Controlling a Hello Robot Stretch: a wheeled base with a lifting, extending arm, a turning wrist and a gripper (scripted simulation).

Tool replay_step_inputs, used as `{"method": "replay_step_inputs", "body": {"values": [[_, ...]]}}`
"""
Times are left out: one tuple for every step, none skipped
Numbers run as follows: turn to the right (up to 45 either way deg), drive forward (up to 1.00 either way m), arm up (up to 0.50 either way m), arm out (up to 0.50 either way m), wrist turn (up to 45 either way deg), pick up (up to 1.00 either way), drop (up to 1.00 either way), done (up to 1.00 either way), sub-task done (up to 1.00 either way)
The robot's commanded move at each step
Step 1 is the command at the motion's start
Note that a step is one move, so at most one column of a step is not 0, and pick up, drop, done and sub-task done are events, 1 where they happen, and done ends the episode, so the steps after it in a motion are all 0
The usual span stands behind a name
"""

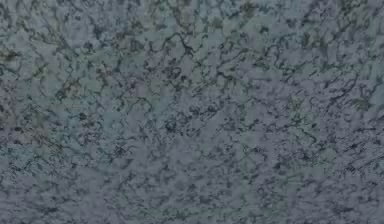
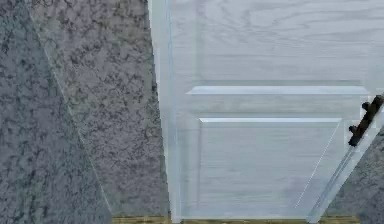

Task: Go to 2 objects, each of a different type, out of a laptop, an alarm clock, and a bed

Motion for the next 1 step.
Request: {"method": "replay_step_inputs", "body": {"values": [[-45.0,0.00,0.00,0.00,0.0,0.00,0.00,0.00,0.00]]}}
